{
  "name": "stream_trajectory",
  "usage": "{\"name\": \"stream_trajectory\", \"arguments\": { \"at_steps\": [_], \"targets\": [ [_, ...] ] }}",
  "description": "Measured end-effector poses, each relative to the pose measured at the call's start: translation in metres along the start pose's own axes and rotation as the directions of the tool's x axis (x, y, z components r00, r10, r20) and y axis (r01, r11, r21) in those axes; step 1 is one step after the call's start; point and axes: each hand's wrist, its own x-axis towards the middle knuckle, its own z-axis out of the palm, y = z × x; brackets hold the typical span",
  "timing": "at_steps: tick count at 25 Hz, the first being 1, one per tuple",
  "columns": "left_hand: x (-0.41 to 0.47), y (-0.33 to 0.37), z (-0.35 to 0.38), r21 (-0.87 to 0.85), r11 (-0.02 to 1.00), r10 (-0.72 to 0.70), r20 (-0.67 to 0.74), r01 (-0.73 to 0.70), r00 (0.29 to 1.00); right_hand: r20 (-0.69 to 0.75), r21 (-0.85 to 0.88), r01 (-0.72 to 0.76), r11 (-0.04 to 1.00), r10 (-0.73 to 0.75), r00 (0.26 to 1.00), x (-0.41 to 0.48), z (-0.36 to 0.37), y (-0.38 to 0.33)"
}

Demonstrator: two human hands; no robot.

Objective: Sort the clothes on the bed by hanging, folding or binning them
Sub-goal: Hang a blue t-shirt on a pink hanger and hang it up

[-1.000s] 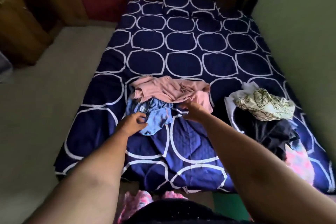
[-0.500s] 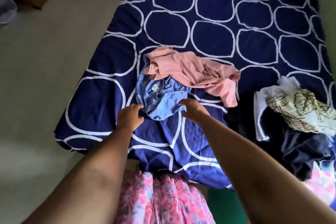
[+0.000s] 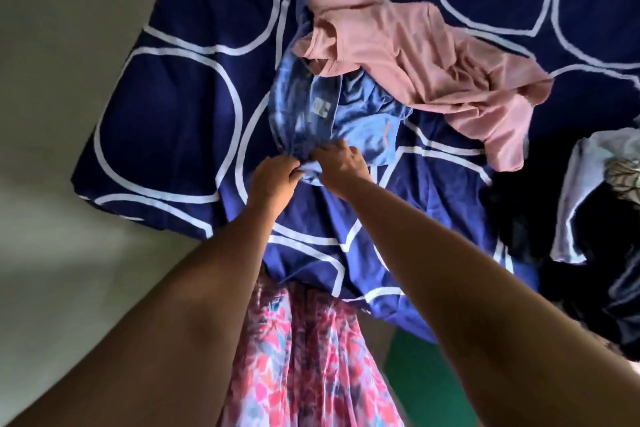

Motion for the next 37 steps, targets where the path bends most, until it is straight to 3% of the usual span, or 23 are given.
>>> {"name": "stream_trajectory", "arguments": {
  "at_steps": [4,6,8,10,12,15,16,18,20,23,25,28,32,35,37],
  "targets": [
    [-0.034,0.008,-0.005,-0.025,0.995,0.103,0.091,-0.102,0.991,0.058,0.054,-0.138,0.989,0.135,0.989,-0.035,0.018,-0.012],
    [-0.051,0.025,-0.017,0.020,0.992,0.116,0.247,-0.125,0.962,0.149,0.083,-0.176,0.981,0.163,0.975,-0.064,0.020,-0.018],
    [-0.066,0.042,-0.032,0.044,0.999,0.003,0.436,-0.025,0.900,0.243,0.141,-0.216,0.966,0.178,0.954,-0.090,0.015,-0.021],
    [-0.077,0.057,-0.049,-0.052,0.990,-0.084,0.523,0.130,0.848,0.271,0.186,-0.246,0.951,0.191,0.944,-0.110,-0.003,-0.019],
    [-0.080,0.072,-0.067,-0.237,0.941,-0.054,0.603,0.243,0.796,0.230,0.221,-0.261,0.940,0.210,0.950,-0.128,-0.029,-0.019],
    [-0.073,0.090,-0.105,-0.400,0.785,-0.036,0.733,0.474,0.679,0.156,0.353,-0.316,0.881,0.277,0.948,-0.155,-0.070,-0.020],
    [-0.066,0.090,-0.115,-0.432,0.779,-0.044,0.684,0.454,0.728,0.139,0.433,-0.338,0.836,0.308,0.941,-0.162,-0.083,-0.021],
    [-0.051,0.086,-0.130,-0.377,0.903,-0.042,0.402,0.207,0.915,0.102,0.525,-0.332,0.783,0.329,0.939,-0.182,-0.112,-0.023],
    [-0.040,0.089,-0.145,-0.250,0.967,0.115,0.216,-0.059,0.970,0.156,0.517,-0.289,0.806,0.244,0.957,-0.204,-0.139,-0.031],
    [-0.044,0.134,-0.164,-0.025,0.919,0.374,0.379,-0.394,0.847,0.305,0.431,-0.224,0.874,0.092,0.948,-0.232,-0.161,-0.044],
    [-0.057,0.172,-0.165,0.097,0.854,0.381,0.554,-0.512,0.740,0.327,0.481,-0.198,0.854,0.035,0.944,-0.253,-0.172,-0.050],
    [-0.092,0.198,-0.156,0.219,0.800,0.339,0.603,-0.559,0.722,0.294,0.592,-0.193,0.782,0.013,0.956,-0.299,-0.185,-0.050],
    [-0.143,0.186,-0.144,0.228,0.871,0.286,0.484,-0.435,0.827,0.232,0.669,-0.176,0.722,0.023,0.972,-0.380,-0.187,-0.032],
    [-0.198,0.200,-0.133,0.222,0.893,0.290,0.378,-0.391,0.879,0.001,0.541,-0.138,0.830,0.163,0.987,-0.443,-0.173,-0.006],
    [-0.227,0.209,-0.130,0.177,0.930,0.275,0.241,-0.321,0.931,-0.187,0.421,-0.167,0.892,0.265,0.946,-0.483,-0.158,0.017]
  ]
}}
